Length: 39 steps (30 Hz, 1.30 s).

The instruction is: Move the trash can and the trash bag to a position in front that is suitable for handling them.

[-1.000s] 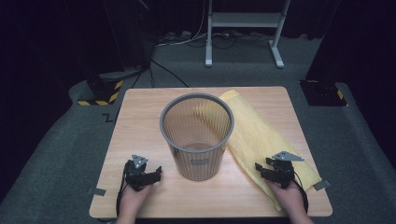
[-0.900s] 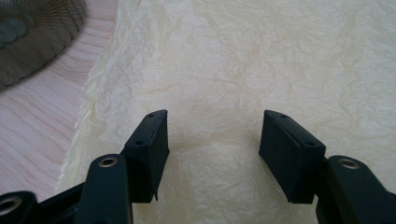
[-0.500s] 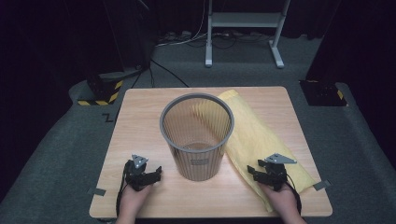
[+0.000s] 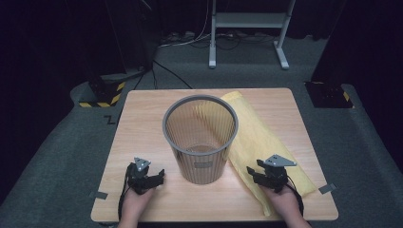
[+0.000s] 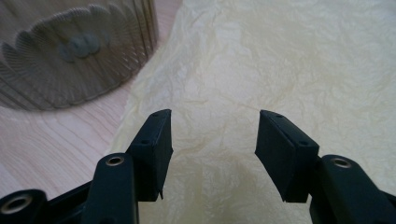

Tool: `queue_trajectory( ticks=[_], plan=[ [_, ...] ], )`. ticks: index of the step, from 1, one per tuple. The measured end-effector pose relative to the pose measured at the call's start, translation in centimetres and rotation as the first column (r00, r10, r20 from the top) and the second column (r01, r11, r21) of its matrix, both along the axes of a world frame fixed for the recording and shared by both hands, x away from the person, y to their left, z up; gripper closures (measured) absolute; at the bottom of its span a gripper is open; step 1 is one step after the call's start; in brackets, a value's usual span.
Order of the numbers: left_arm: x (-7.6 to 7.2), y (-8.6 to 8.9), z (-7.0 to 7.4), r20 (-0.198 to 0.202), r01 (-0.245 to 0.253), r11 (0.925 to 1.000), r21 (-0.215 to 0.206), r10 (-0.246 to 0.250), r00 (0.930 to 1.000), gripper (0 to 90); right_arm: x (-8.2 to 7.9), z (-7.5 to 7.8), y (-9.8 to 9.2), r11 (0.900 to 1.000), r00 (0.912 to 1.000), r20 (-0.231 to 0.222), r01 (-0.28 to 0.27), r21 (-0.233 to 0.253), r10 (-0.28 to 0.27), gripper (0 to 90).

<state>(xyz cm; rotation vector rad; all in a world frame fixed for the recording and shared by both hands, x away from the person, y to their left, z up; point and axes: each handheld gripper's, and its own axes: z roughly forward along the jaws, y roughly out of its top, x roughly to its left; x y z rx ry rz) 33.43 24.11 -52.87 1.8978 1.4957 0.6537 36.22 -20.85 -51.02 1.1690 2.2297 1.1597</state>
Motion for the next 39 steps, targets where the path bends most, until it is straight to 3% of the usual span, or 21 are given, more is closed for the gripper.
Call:
queue_trajectory(
  ticks=[3, 7, 14, 21, 23, 25, 26, 27, 28, 29, 30, 33, 36, 39],
  plan=[
    [0.0, 0.0, 0.0, 0.0, 0.0, 1.0, 0.0, 0.0, 1.0, 14.5, 0.4, -0.6, 0.1, 1.0, 1.0, -0.009, -0.002, -0.028, 0.002, 45.8],
    [0.0, 0.0, 0.0, 0.0, 0.0, 1.0, 0.0, 0.0, 1.0, 14.5, 0.9, -1.2, 0.4, 0.999, 0.9981, -0.062, 0.004, -0.051, -0.007, 46.6],
    [0.0, 0.0, 0.0, 0.0, 0.0, 1.0, 0.0, 0.0, 1.0, 14.6, 0.8, -1.3, 0.4, 0.996, 0.9988, -0.035, 0.033, -0.084, -0.036, 49.0],
    [0.0, 0.0, 0.0, 0.0, 0.0, 1.0, 0.0, 0.0, 1.0, 14.6, 0.9, -1.3, -1.1, 0.989, 0.9925, -0.029, 0.115, -0.094, -0.118, 48.3],
    [0.0, 0.0, 0.0, 0.001, 0.0, 1.0, 0.0, 0.0, 1.0, 14.6, 1.0, -1.3, -1.9, 0.985, 0.9889, -0.026, 0.144, -0.093, -0.147, 48.1],
    [0.0, 0.0, 0.0, 0.001, 0.0, 1.0, 0.0, 0.0, 1.0, 14.6, 1.2, -1.3, -3.3, 0.974, 0.9774, -0.025, 0.207, -0.093, -0.21, 47.7],
    [0.0, 0.0, 0.0, 0.0, 0.0, 1.0, 0.0, 0.0, 1.0, 14.6, 1.2, -1.3, -3.3, 0.974, 0.9774, -0.025, 0.207, -0.093, -0.21, 47.7],
    [0.0, 0.0, 0.0, 0.0, 0.0, 1.0, 0.0, 0.0, 1.0, 14.6, 1.4, -1.3, -4.5, 0.962, 0.964, -0.032, 0.261, -0.083, -0.264, 47.5],
    [0.0, 0.0, 0.0, 0.0, 0.0, 1.0, 0.0, 0.0, 1.0, 14.6, 1.4, -1.3, -4.5, 0.962, 0.964, -0.032, 0.261, -0.083, -0.264, 47.5],
    [0.0, 0.0, 0.0, 0.0, 0.0, 1.0, 0.0, 0.0, 1.0, 14.6, 1.4, -1.3, -5.2, 0.952, 0.9531, -0.034, 0.298, -0.077, -0.301, 46.2],
    [0.0, 0.0, 0.0, 0.0, 0.0, 1.0, 0.0, 0.0, 1.0, 14.6, 1.4, -1.2, -5.5, 0.947, 0.9477, -0.036, 0.314, -0.075, -0.317, 45.4],
    [0.0, 0.0, 0.0, 0.0, 0.0, 1.0, 0.0, 0.0, 1.0, 14.6, 1.3, -1.2, -5.8, 0.94, 0.9402, -0.04, 0.335, -0.07, -0.338, 43.3],
    [0.0, 0.0, 0.0, 0.0, 0.0, 1.0, 0.0, 0.0, 1.0, 14.5, 1.1, -1.2, -5.1, 0.944, 0.9426, -0.056, 0.327, -0.048, -0.329, 40.9],
    [0.0, 0.0, 0.0, 0.0, 0.0, 1.0, 0.0, 0.0, 1.0, 14.5, 0.7, -1.0, -3.9, 0.957, 0.9559, -0.051, 0.288, -0.026, -0.289, 40.6]
  ],
)
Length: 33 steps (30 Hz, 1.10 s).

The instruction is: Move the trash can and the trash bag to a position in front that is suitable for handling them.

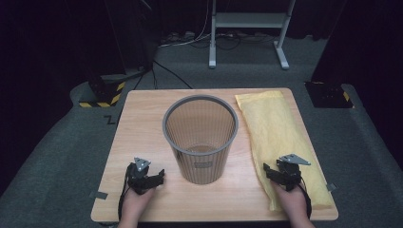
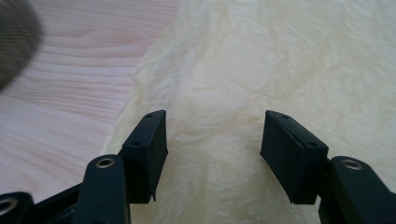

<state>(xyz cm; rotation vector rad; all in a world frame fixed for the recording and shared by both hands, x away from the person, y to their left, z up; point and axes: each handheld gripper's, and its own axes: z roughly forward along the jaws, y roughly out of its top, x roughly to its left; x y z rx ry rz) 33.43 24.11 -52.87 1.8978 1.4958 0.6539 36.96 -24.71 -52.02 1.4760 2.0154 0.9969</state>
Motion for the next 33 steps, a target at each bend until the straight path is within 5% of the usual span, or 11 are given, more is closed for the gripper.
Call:
queue_trajectory(
  ticks=[15, 20, 23, 29, 33],
  plan=[
    [-0.1, 0.1, 0.0, -0.006, 0.021, 0.9998, -0.004, -0.021, 0.9998, 12.4, -1.2, 1.4, 1.0, 0.997, 0.992, 0.108, -0.068, 0.03, 0.064, 44.9],
    [0.0, 0.1, 0.0, -0.009, 0.034, 0.9994, -0.004, -0.034, 0.9994, 12.1, -1.8, 2.1, 1.5, 0.993, 0.979, 0.17, -0.119, 0.022, 0.113, 48.3],
    [0.0, 0.2, 0.1, -0.005, 0.039, 0.9992, -0.005, -0.039, 0.9992, 16.0, -2.2, 2.9, 2.0, 0.985, 0.9752, 0.167, -0.159, 0.072, 0.146, 50.3],
    [-0.1, 0.1, 0.8, 0.013, -0.001, 1.0, 0.009, 0.0, 0.9999, 24.5, -2.9, 4.1, 3.4, 0.978, 0.9655, 0.182, -0.199, 0.056, 0.186, 46.5],
    [0.4, -0.4, 2.5, 0.038, 0.015, 0.9987, -0.048, -0.013, 0.9992, 28.2, -2.0, 5.9, 3.9, 0.976, 0.9569, 0.191, -0.218, -0.025, 0.219, 52.2]
  ],
)
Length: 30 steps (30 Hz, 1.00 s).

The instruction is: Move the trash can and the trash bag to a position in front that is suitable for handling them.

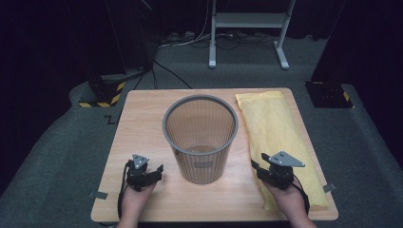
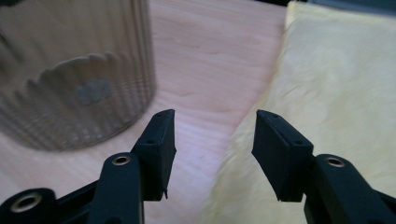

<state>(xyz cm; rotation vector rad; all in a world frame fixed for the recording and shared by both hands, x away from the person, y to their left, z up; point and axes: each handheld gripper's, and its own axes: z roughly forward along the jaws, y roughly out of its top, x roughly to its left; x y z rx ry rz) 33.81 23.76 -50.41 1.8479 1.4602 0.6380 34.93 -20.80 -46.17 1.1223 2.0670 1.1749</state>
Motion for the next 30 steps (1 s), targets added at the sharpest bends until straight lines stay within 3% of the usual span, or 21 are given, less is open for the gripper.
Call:
queue_trajectory(
  ticks=[1, 3, 5, 7, 8, 9, 10, 11, 14, 15, 16, 17, 18, 21, 22, 26, 28, 29, 30],
  plan=[
    [0.6, -0.4, 0.9, -0.006, 0.013, 0.9988, -0.048, -0.013, 0.9999, 30.1, 0.5, 0.8, 0.1, 1.0, 0.9999, 0.001, 0.015, 0.025, -0.015, 53.3],
    [1.1, -1.1, 1.6, -0.005, 0.03, 0.9977, -0.06, -0.03, 0.9995, 32.1, 1.1, 1.4, 0.9, 0.999, 0.9997, 0.006, 0.024, 0.041, -0.024, 55.5],
    [1.6, -1.9, 2.2, -0.008, 0.031, 0.9979, -0.058, -0.031, 0.9995, 32.1, 1.4, 1.4, 1.6, 0.999, 0.9997, 0.005, 0.022, 0.05, -0.023, 56.4],
    [1.8, -2.7, 2.6, 0.001, 0.049, 0.9962, -0.072, -0.049, 0.9988, 32.4, 2.2, 0.9, 3.3, 0.998, 0.9998, -0.015, 0.011, 0.056, -0.01, 64.6],
    [1.8, -3.2, 2.8, 0.002, 0.063, 0.9959, -0.065, -0.063, 0.998, 33.4, 2.3, 0.6, 3.8, 0.998, 0.9997, -0.023, 0.004, 0.057, -0.003, 66.5],
    [1.7, -3.9, 2.9, 0.011, 0.05, 0.9982, -0.033, -0.049, 0.9987, 42.8, 2.4, 0.0, 5.3, 0.998, 0.9989, -0.043, -0.016, 0.055, 0.019, 67.6],
    [1.6, -4.1, 2.9, 0.015, 0.048, 0.9986, -0.022, -0.048, 0.9987, 42.8, 2.4, 0.0, 5.3, 0.998, 0.9989, -0.043, -0.016, 0.055, 0.019, 67.6],
    [1.7, -4.4, 2.8, 0.012, 0.047, 0.9973, -0.056, -0.046, 0.9989, 43.9, 2.3, -0.2, 6.1, 0.998, 0.9981, -0.045, -0.04, 0.049, 0.042, 66.7],
    [1.8, -4.9, 2.7, 0.01, 0.052, 0.9974, -0.05, -0.052, 0.9986, 45.6, 2.2, -0.4, 6.6, 0.998, 0.9982, -0.039, -0.045, 0.032, 0.046, 68.6],
    [2.2, -6.1, 2.6, 0.004, 0.027, 0.9994, -0.021, -0.026, 0.9996, 50.2, 2.5, -0.5, 6.2, 0.999, 0.9988, -0.035, -0.032, 0.027, 0.033, 68.6],
    [2.2, -6.1, 2.6, 0.004, 0.027, 0.9994, -0.021, -0.026, 0.9996, 52.6, 2.5, -0.5, 6.2, 0.999, 0.9988, -0.035, -0.032, 0.027, 0.033, 68.6],
    [2.8, -7.5, 2.6, -0.007, 0.016, 0.9998, 0.013, -0.016, 0.9998, 56.2, 2.7, -0.4, 5.8, 1.0, 0.9992, -0.038, -0.015, 0.024, 0.016, 69.3],
    [2.8, -7.5, 2.6, -0.007, 0.016, 0.9998, 0.013, -0.016, 0.9998, 58.5, 2.7, -0.4, 5.8, 1.0, 0.9992, -0.038, -0.015, 0.024, 0.016, 69.3],
    [3.9, -9.7, 2.8, -0.008, 0.032, 0.9987, 0.041, -0.032, 0.9995, 58.7, 2.9, -0.3, 4.7, 1.0, 0.9996, -0.023, 0.018, 0.005, -0.018, 70.9],
    [4.4, -10.9, 2.9, -0.008, 0.04, 0.9983, 0.043, -0.04, 0.9992, 58.6, 3.2, -0.3, 3.4, 0.999, 0.9988, -0.032, 0.039, 0.021, -0.038, 70.8],
    [5.2, -12.7, 2.9, -0.011, 0.061, 0.9977, 0.029, -0.061, 0.9981, 58.3, 3.4, -0.3, 1.5, 0.997, 0.997, -0.029, 0.072, 0.023, -0.071, 71.3],
    [5.4, -13.2, 2.8, -0.009, 0.072, 0.9971, 0.023, -0.072, 0.9973, 51.4, 3.4, -0.3, 0.2, 0.995, 0.9953, -0.03, 0.093, 0.03, -0.092, 67.9],
    [5.4, -12.8, 2.2, -0.019, 0.121, 0.9926, 0.007, -0.121, 0.9925, 36.5, 3.4, -0.4, -0.8, 0.994, 0.9945, -0.033, 0.1, 0.044, -0.099, 62.6],
    [5.4, -12.8, 2.2, -0.019, 0.121, 0.9926, 0.007, -0.121, 0.9925, 31.5, 3.3, -0.6, -1.5, 0.993, 0.9932, -0.034, 0.113, 0.044, -0.111, 61.8]
  ],
)
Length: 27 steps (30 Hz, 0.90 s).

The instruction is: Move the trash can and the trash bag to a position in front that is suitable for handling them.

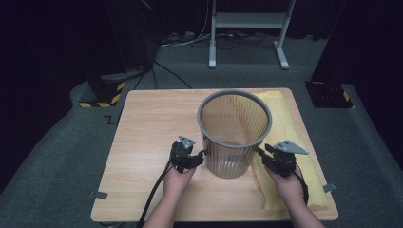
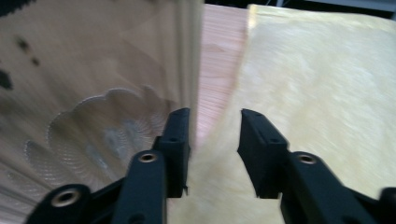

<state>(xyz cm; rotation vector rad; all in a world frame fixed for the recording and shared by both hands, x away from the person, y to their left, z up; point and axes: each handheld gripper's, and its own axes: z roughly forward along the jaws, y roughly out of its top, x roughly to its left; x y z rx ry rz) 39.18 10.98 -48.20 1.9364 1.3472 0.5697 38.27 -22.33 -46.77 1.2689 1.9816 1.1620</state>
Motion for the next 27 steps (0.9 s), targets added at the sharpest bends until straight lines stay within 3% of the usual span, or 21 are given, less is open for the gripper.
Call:
queue_trajectory(
  ticks=[2, 3, 5, 8, 9, 12, 22, 24, 25, 26, 27],
  plan=[
    [-0.6, 1.9, -1.3, -0.027, -0.007, 0.9984, 0.057, 0.008, 0.9996, 31.4, -0.1, -0.7, -1.3, 1.0, 0.9996, -0.013, 0.024, -0.002, -0.024, 59.0],
    [-0.6, 1.9, -1.3, -0.027, -0.007, 0.9984, 0.057, 0.008, 0.9996, 31.1, -0.1, -0.7, -1.3, 1.0, 0.9996, -0.013, 0.024, -0.002, -0.024, 59.0],
    [-1.1, 3.2, -1.9, -0.04, -0.029, 0.9956, 0.089, 0.032, 0.9987, 29.7, 0.1, -2.5, -2.7, 0.998, 0.9957, -0.07, 0.06, -0.019, -0.061, 56.5],
    [-1.8, 5.1, -2.9, -0.071, -0.05, 0.9918, 0.118, 0.059, 0.9958, 26.4, 0.2, -3.5, -3.1, 0.997, 0.9922, -0.103, 0.07, -0.014, -0.071, 55.1],
    [-2.7, 5.7, -3.5, -0.048, -0.064, 0.9881, 0.14, 0.072, 0.9963, 25.8, 0.4, -4.3, -3.1, 0.997, 0.9884, -0.13, 0.078, -0.011, -0.079, 54.4],
    [-3.7, 6.0, -3.7, -0.03, -0.077, 0.9876, 0.137, 0.082, 0.9962, 25.2, 0.4, -5.1, -2.8, 0.996, 0.9862, -0.142, 0.081, -0.033, -0.085, 54.5],
    [-3.9, 5.9, -4.1, 0.0, -0.075, 0.9914, 0.107, 0.076, 0.9971, 25.7, -0.4, -5.5, -2.1, 0.987, 0.9801, -0.134, 0.137, -0.079, -0.146, 54.3],
    [-3.9, 6.1, -4.2, -0.001, -0.07, 0.9936, 0.088, 0.071, 0.9975, 25.0, -0.5, -5.5, -1.8, 0.987, 0.9807, -0.132, 0.134, -0.09, -0.145, 53.9],
    [-3.9, 6.5, -4.4, 0.0, -0.062, 0.9963, 0.059, 0.062, 0.9981, 24.7, -0.7, -5.4, -1.4, 0.986, 0.9829, -0.119, 0.127, -0.112, -0.141, 53.4],
    [-3.9, 6.5, -4.4, 0.0, -0.062, 0.9963, 0.059, 0.062, 0.9981, 24.3, -0.8, -5.3, -1.3, 0.986, 0.9831, -0.116, 0.129, -0.107, -0.141, 53.1],
    [-3.9, 6.8, -4.5, -0.004, -0.059, 0.9978, 0.031, 0.059, 0.9983, 23.9, -0.8, -5.1, -1.3, 0.987, 0.9843, -0.11, 0.127, -0.1, -0.138, 52.2]
  ],
)
